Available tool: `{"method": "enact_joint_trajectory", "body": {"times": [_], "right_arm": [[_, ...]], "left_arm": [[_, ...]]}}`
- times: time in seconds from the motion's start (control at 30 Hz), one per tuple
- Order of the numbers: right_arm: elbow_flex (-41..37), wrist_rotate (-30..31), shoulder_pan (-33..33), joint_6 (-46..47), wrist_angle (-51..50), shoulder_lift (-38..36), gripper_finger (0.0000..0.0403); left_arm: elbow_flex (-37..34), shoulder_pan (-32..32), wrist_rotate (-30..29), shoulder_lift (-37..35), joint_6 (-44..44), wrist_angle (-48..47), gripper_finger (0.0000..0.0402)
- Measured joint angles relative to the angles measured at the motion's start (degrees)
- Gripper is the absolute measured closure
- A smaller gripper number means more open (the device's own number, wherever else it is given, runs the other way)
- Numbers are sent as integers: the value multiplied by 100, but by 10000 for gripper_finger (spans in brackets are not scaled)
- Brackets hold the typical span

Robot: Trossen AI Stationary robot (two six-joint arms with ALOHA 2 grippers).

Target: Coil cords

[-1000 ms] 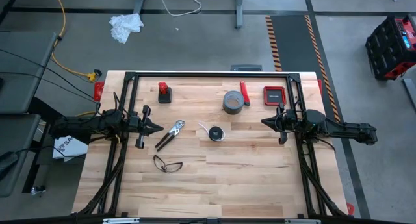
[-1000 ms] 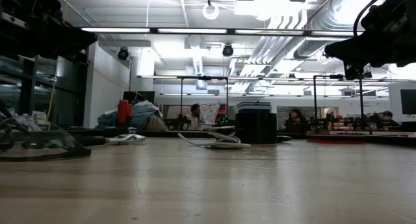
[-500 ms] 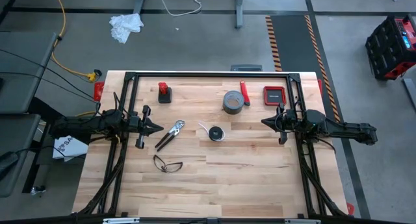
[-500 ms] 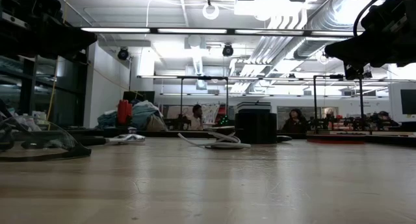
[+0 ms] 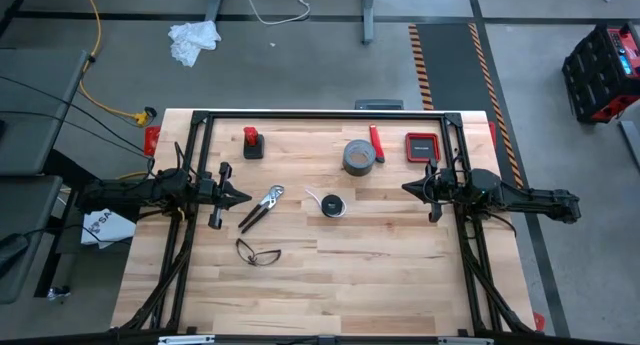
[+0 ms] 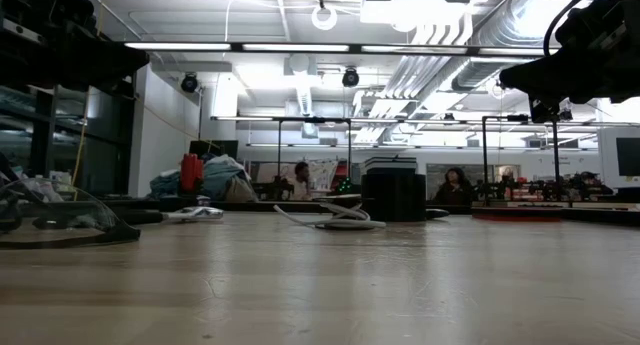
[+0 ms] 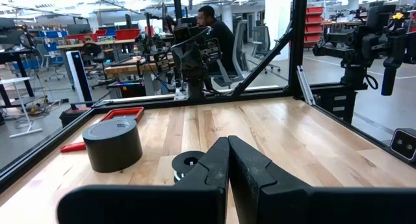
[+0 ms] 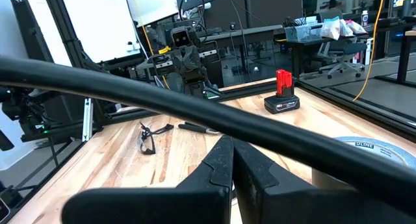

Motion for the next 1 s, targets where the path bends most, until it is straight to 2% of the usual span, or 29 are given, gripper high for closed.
{"method": "enact_joint_trajectory", "body": {"times": [0.63,0.83,0.93,1.0], "right_arm": [[-1,1,1,0,1,-2,402],[-1,0,1,0,-1,0,402],[0,-1,1,0,0,-1,402],[0,-1,1,0,0,-1,402]], "left_arm": [[1,-1,-2,0,12,1,398],[-1,-1,-3,0,641,6,398],[-1,-7,4,0,265,100,398],[-1,-23,93,0,-467,297,398]]}}
